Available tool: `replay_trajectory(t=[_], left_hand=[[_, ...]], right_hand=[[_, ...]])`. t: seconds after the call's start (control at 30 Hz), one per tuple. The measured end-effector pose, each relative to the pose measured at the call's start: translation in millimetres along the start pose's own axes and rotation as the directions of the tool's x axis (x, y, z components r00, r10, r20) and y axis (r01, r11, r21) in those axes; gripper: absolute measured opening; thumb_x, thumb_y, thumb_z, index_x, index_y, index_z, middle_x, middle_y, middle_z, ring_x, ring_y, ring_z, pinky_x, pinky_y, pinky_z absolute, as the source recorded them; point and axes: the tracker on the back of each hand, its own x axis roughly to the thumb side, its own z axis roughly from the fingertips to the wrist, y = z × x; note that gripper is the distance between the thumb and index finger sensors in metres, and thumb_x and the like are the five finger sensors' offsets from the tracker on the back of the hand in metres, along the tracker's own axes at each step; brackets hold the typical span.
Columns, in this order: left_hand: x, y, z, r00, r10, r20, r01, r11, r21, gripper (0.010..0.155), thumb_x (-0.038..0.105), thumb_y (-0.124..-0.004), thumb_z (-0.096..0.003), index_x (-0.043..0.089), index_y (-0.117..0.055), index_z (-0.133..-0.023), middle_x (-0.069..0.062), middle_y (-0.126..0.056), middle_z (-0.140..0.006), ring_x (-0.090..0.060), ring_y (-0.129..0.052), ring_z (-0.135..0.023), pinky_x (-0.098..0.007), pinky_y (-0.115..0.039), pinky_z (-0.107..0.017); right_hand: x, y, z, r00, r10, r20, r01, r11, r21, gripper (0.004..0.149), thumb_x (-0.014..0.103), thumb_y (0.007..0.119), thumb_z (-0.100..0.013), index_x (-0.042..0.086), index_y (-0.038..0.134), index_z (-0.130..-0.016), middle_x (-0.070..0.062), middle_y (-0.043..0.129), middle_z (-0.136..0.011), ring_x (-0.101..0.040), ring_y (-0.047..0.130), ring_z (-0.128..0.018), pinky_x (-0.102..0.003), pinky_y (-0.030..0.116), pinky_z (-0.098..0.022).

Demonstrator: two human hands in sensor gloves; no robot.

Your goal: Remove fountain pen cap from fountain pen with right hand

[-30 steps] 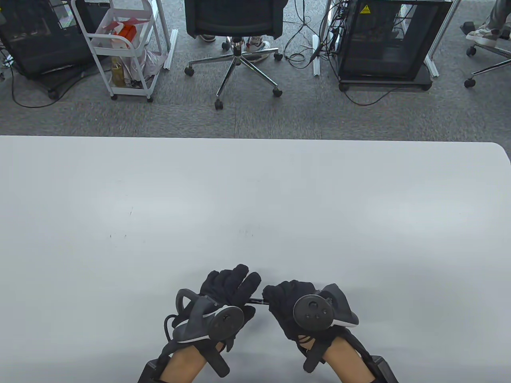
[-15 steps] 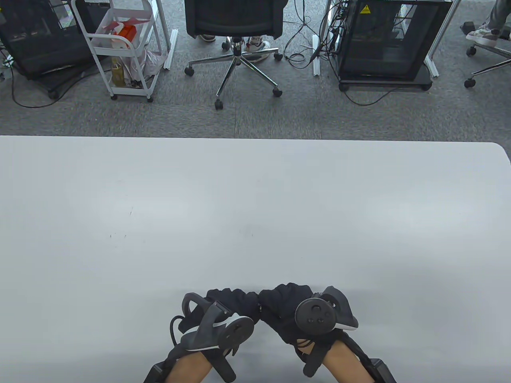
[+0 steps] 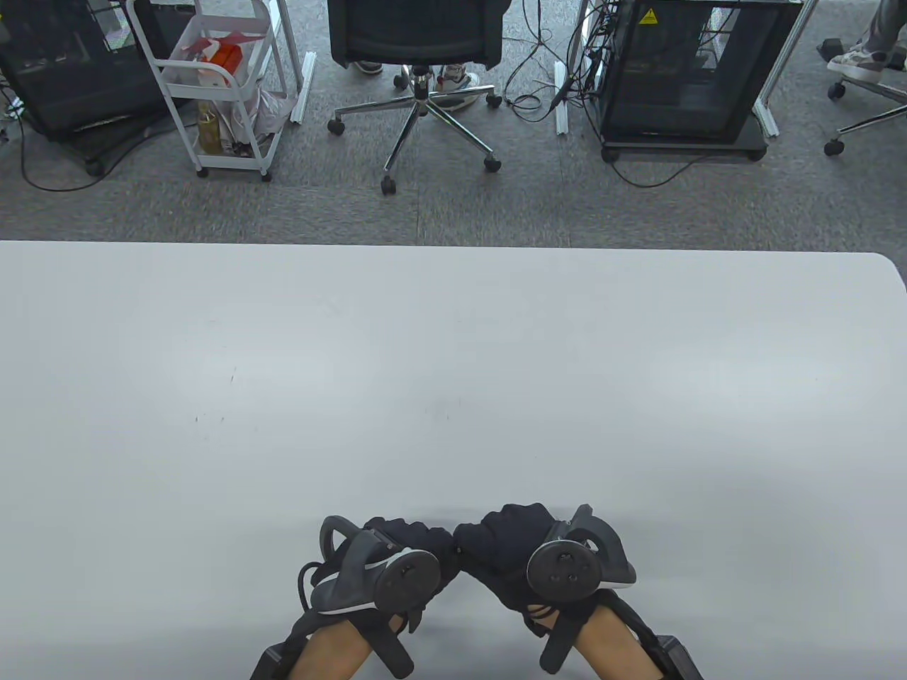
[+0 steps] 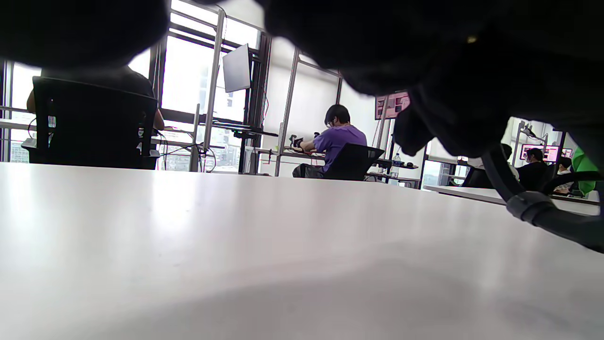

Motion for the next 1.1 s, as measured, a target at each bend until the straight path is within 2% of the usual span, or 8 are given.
replay_trajectory(t=[0.6,0.87,0.97,1.03,1.1], left_hand=[[-5,3,0,1.000,-0.004,-0.017,0.004,1.000,-0.015,0.047,0.061,-0.062,-0.0324,0.029,-0.090,-0.053,0.013,-0.096,-0.013,0.000,-0.086,0.010,-0.037,-0.089,-0.008],[-18,0,3,0.997,0.061,-0.043,-0.062,0.998,-0.026,0.048,0.066,-0.063,-0.0322,0.030,-0.092,-0.048,0.013,-0.096,-0.007,0.000,-0.085,0.013,-0.037,-0.090,-0.005],[-16,-4,3,0.999,0.016,-0.028,-0.017,1.000,-0.021,0.049,0.062,-0.063,-0.0326,0.028,-0.090,-0.054,0.009,-0.098,-0.016,-0.004,-0.089,0.007,-0.040,-0.089,-0.013],[-14,-13,1,1.000,0.003,-0.001,-0.003,0.996,-0.086,0.048,0.056,-0.061,-0.0346,0.026,-0.083,-0.065,0.006,-0.097,-0.029,-0.007,-0.093,-0.005,-0.044,-0.087,-0.023],[-14,-19,0,1.000,-0.012,0.002,0.012,0.990,-0.144,0.048,0.051,-0.060,-0.0356,0.025,-0.075,-0.072,0.006,-0.095,-0.041,-0.008,-0.096,-0.017,-0.046,-0.085,-0.033]], right_hand=[[3,3,-4,0.999,0.037,0.006,-0.036,0.999,-0.013,0.047,0.045,0.066,-0.051,0.017,0.072,-0.089,-0.010,0.087,-0.053,-0.028,0.086,-0.039,-0.051,0.072,-0.050],[6,5,-4,0.995,0.101,0.004,-0.101,0.995,-0.016,0.047,0.045,0.067,-0.051,0.018,0.071,-0.088,-0.010,0.086,-0.053,-0.028,0.085,-0.039,-0.050,0.072,-0.050],[1,9,-3,0.995,0.097,-0.016,-0.097,0.995,0.016,0.047,0.045,0.066,-0.052,0.019,0.067,-0.091,-0.012,0.083,-0.061,-0.030,0.084,-0.048,-0.052,0.068,-0.055],[-6,13,-1,0.997,0.058,-0.044,-0.055,0.997,0.060,0.048,0.044,0.065,-0.053,0.019,0.063,-0.094,-0.015,0.079,-0.072,-0.035,0.081,-0.059,-0.056,0.062,-0.061],[-9,12,1,0.995,0.072,-0.061,-0.069,0.996,0.058,0.048,0.042,0.067,-0.053,0.019,0.064,-0.094,-0.017,0.076,-0.077,-0.038,0.079,-0.067,-0.058,0.058,-0.064]])
